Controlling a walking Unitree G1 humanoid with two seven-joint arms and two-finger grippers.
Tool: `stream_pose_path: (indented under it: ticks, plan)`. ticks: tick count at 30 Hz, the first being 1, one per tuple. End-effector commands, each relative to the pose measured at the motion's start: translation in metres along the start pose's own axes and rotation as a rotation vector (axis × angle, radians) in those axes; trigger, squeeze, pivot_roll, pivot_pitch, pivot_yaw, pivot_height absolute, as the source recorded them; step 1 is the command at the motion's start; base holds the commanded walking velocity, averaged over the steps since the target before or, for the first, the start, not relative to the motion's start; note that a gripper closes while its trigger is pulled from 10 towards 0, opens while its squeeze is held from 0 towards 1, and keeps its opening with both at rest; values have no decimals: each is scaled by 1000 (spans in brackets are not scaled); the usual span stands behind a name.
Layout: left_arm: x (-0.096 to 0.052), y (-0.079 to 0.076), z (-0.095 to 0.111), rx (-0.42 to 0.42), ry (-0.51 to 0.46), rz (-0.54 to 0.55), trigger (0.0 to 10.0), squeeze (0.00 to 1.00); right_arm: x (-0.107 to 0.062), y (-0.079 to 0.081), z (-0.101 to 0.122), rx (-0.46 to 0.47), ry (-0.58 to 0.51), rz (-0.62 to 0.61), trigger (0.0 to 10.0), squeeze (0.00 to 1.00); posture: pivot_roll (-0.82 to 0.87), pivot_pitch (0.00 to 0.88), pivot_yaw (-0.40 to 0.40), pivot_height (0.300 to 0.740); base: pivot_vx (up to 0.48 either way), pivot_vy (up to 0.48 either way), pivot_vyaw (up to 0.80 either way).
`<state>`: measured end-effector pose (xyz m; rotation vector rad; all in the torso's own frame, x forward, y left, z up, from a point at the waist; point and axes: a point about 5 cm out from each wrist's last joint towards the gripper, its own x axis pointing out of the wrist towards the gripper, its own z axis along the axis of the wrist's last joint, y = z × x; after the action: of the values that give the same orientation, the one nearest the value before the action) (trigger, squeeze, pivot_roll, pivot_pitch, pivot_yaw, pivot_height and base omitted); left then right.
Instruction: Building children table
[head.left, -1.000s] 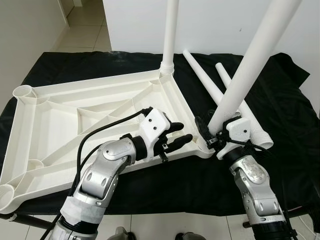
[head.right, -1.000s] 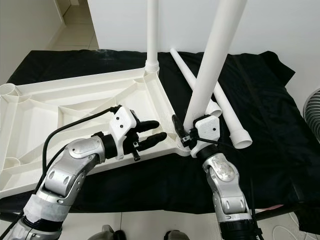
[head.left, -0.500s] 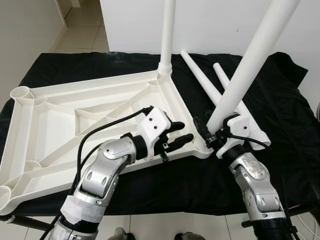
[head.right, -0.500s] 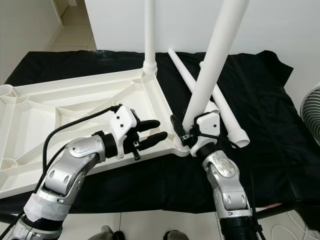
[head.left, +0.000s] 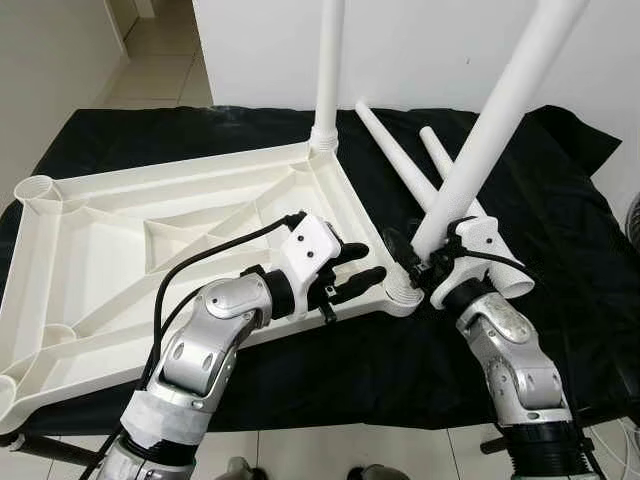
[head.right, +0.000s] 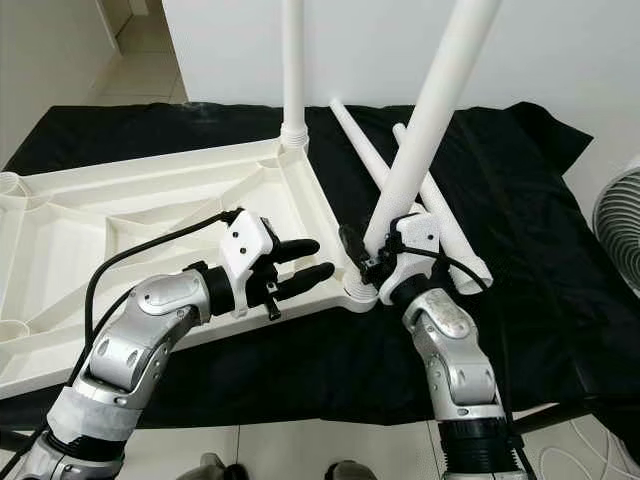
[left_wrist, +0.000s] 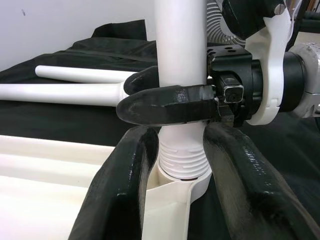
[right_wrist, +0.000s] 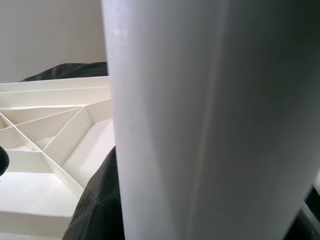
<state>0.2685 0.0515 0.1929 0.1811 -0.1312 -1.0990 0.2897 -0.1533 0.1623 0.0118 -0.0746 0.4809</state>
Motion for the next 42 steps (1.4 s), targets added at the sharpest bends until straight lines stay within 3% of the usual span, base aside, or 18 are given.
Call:
stream_pose_path:
  ticks: [1, 3, 5, 8, 13, 22, 23, 27, 32, 34, 42]
  plan:
    - [-1, 3, 3, 13, -1, 68, 10000, 0, -3, 6, -32, 54, 166, 27, 10000, 0, -113, 84, 32, 740, 0, 0, 0]
    - [-1, 3, 3, 14, -2, 68, 10000, 0, -3, 6, -31, 49, 166, 26, 10000, 0, -113, 84, 32, 740, 0, 0, 0]
    - [-1, 2, 3, 15, -5, 67, 10000, 0, -8, 5, -26, -107, 83, 54, 10000, 0, -114, 84, 31, 740, 0, 0, 0]
    - [-1, 2, 3, 14, -5, 66, 10000, 0, -12, 7, -26, -188, 62, 75, 10000, 0, -114, 84, 31, 740, 0, 0, 0]
    - [-1, 1, 3, 12, -4, 62, 10000, 0, -20, 4, -23, -257, 25, 81, 10000, 0, -119, 87, 34, 740, 0, 0, 0]
    - [-1, 0, 4, 11, -5, 53, 10000, 0, -24, 3, -26, -268, 47, 96, 10000, 0, -126, 90, 41, 740, 0, 0, 0]
    - [-1, 0, 4, 13, -5, 51, 10000, 0, -23, 5, -26, -335, 40, 144, 10000, 0, -127, 97, 42, 740, 0, 0, 0]
    - [-1, 0, 5, 13, -5, 50, 10000, 0, -23, 6, -26, -374, 39, 177, 10000, 0, -127, 97, 42, 740, 0, 0, 0]
    - [-1, 0, 5, 11, -8, 56, 10000, 0, -23, 1, -24, -374, 63, 227, 10000, 0, -123, 109, 42, 740, 0, 0, 0]
    - [-2, 0, 6, 11, -8, 59, 10000, 0, -23, -1, -22, -284, 63, 224, 10000, 0, -117, 114, 39, 740, 0, 0, 0]
    - [-3, 1, 6, 15, -6, 69, 10000, 0, -21, -8, -23, -155, 68, 187, 10000, 0, -110, 115, 41, 740, 0, 0, 0]
